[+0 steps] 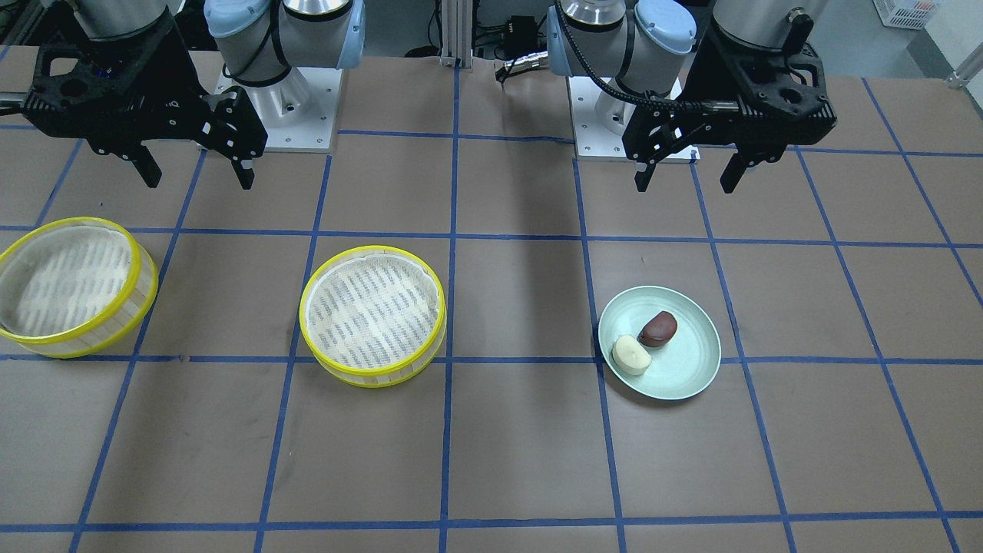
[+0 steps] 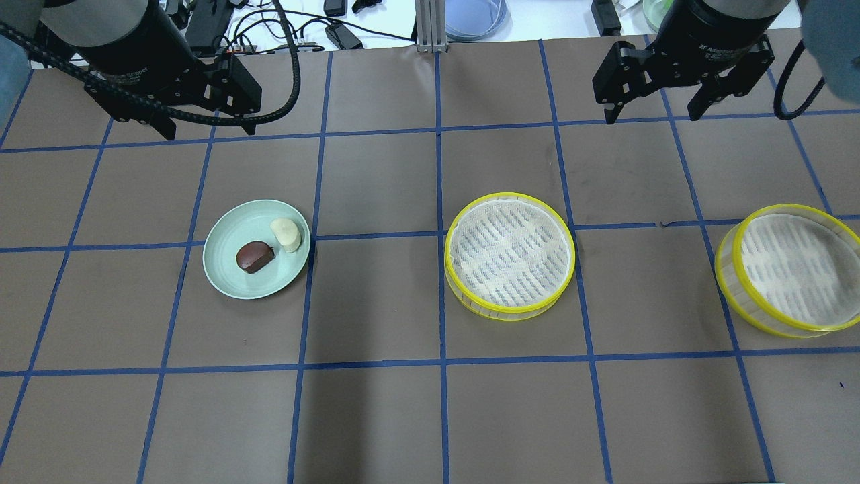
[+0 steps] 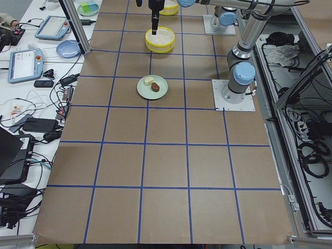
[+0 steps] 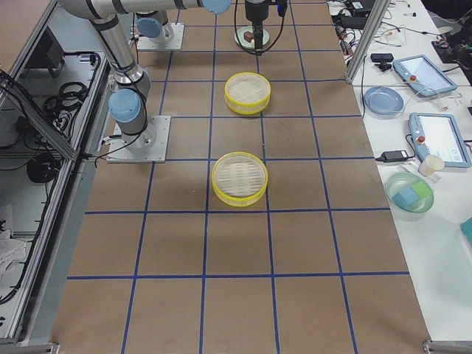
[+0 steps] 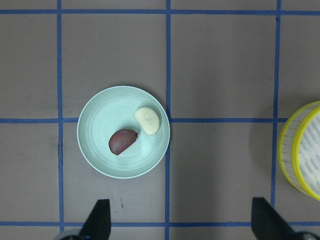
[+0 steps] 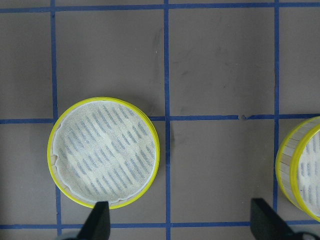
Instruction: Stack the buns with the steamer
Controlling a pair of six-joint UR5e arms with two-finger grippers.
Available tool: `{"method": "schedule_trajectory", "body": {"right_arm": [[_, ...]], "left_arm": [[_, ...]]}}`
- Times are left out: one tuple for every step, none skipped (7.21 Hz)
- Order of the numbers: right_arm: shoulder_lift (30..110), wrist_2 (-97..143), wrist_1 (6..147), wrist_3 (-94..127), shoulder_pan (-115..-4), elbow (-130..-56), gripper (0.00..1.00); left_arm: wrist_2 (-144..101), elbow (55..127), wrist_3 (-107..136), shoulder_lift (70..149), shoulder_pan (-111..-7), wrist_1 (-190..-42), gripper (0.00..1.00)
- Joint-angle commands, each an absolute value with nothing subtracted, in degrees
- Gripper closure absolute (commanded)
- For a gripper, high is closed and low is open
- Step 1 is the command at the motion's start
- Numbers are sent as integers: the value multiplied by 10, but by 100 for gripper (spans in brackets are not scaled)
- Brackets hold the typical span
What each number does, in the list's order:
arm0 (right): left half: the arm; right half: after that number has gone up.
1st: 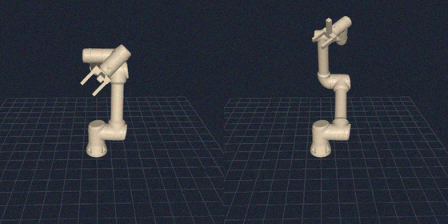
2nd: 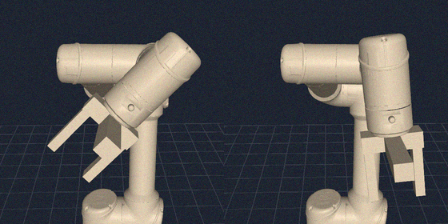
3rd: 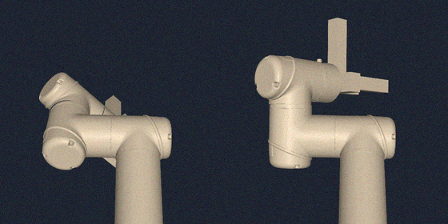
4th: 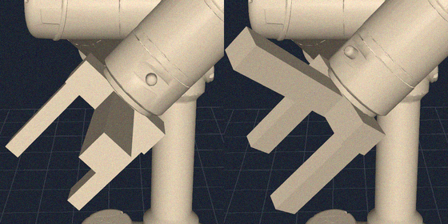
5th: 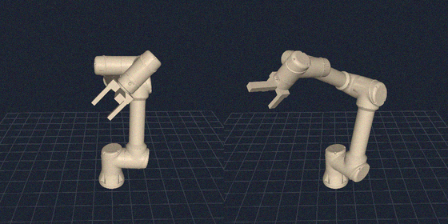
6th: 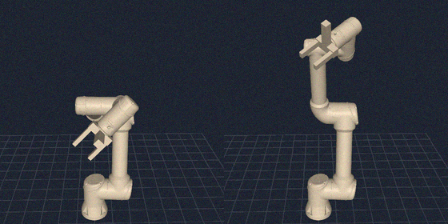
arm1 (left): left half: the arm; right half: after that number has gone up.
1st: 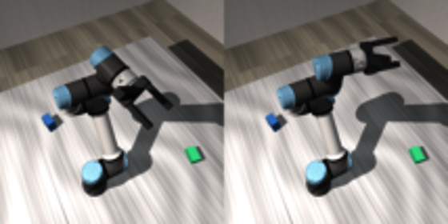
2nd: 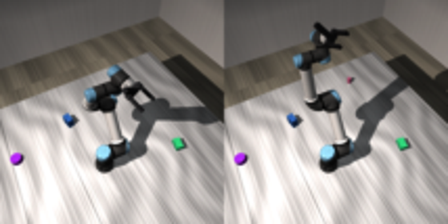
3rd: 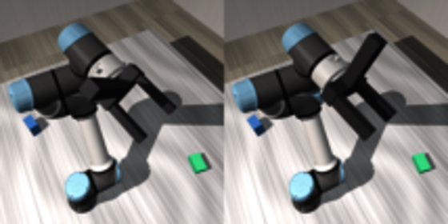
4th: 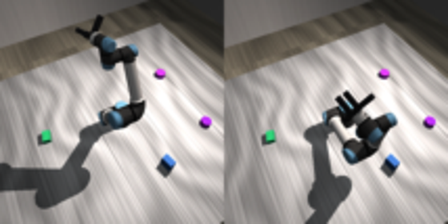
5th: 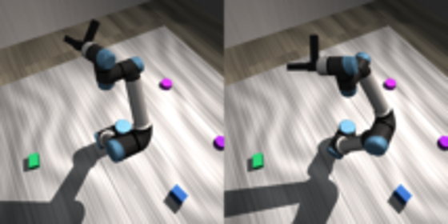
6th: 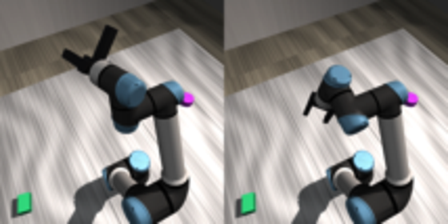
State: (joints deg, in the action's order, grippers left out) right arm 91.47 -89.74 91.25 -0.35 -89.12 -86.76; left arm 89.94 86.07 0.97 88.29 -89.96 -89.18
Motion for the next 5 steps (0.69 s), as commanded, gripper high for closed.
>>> {"method": "schedule_trajectory", "body": {"right_arm": [[915, -899, 912, -1, -891, -867, 1], [915, -899, 912, -1, -891, -867, 1], [914, -902, 914, -7, -890, -867, 1], [913, -903, 914, -11, -884, -867, 0], [911, -922, 915, -50, -882, -868, 1]], "left_arm": [[900, 863, 10, 886, -895, -892, 0], [896, 868, 8, 897, -891, -883, 0], [899, 871, 10, 924, -890, -847, 0], [903, 875, 9, 941, -876, -839, 0], [901, 890, 11, 965, -856, -827, 0]]}}
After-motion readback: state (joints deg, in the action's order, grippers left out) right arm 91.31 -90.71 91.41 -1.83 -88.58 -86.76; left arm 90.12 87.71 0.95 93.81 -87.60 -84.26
